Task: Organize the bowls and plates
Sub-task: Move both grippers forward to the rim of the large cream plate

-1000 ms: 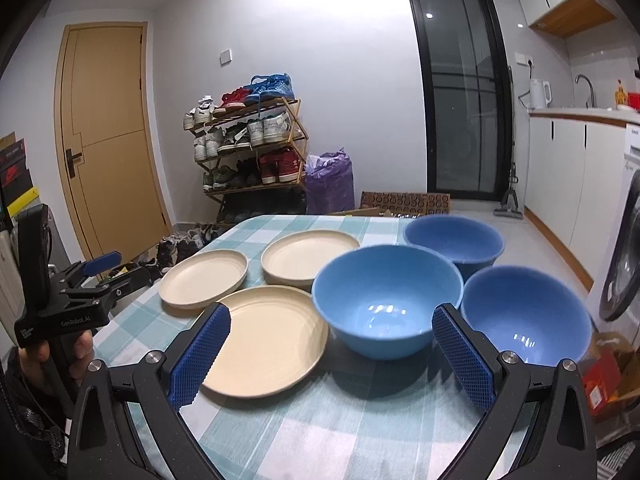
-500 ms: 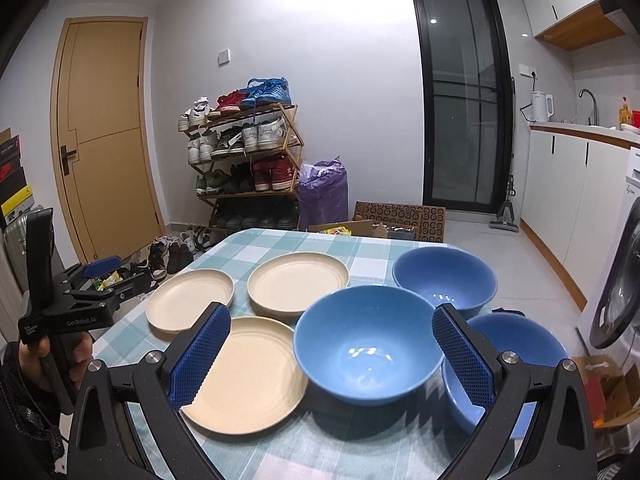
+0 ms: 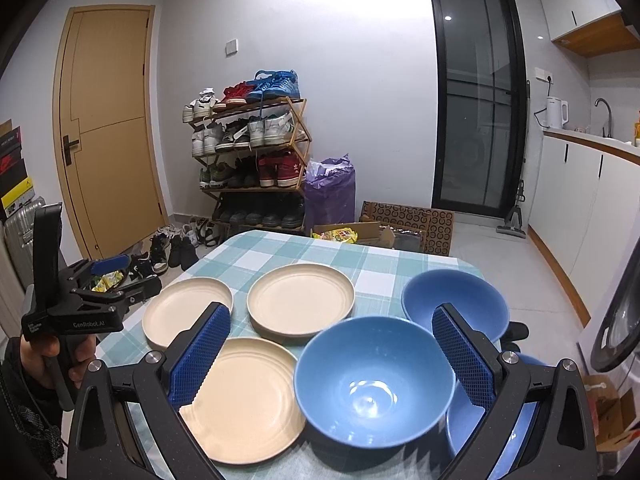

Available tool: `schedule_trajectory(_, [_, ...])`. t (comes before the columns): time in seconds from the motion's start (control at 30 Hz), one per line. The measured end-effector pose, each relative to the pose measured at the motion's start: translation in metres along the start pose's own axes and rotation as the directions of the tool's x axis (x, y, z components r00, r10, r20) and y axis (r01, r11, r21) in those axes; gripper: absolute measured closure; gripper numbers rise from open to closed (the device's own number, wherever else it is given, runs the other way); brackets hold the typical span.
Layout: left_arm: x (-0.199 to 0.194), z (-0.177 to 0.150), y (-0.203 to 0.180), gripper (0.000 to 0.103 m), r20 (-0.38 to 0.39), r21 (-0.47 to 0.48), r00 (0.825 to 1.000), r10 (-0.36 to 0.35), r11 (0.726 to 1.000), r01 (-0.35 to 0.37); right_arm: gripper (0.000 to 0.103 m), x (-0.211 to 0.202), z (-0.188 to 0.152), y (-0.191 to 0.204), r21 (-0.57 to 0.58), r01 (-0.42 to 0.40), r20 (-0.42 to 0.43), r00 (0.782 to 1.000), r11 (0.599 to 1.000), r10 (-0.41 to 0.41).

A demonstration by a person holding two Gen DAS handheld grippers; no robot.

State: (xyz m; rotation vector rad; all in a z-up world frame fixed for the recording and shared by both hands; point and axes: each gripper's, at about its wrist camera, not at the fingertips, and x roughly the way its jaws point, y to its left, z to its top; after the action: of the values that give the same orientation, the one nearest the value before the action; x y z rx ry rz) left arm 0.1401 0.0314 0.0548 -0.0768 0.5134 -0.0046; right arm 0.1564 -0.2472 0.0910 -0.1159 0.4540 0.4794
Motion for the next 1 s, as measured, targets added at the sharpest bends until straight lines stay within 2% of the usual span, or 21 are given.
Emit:
schedule_trajectory(0.27, [0.018, 0.015, 0.01, 0.0, -0.028, -0.027, 1.0, -0.007, 1.0, 0.006, 0.0, 0.021, 0.028, -0.003, -0.004, -0.016, -0.025, 1.0, 1.0, 0.016])
schedule_trajectory(0.77, [0.051, 0.05, 0.006, 0.0, -0.055, 0.016, 0.998, 0.037, 0.999, -0.036, 0.0, 0.059, 0.077, -0.028, 0.042, -0.017, -0.071, 0.997, 0.999, 0.02])
schedule_trajectory(1.0, [0.069, 0.057, 0.005, 0.0, -0.077, 0.007, 0.997, 0.032, 0.999, -0.031, 0.0, 0.085, 0.086, -0.036, 0.042, -0.019, -0.106, 0.994, 0.999, 0.023])
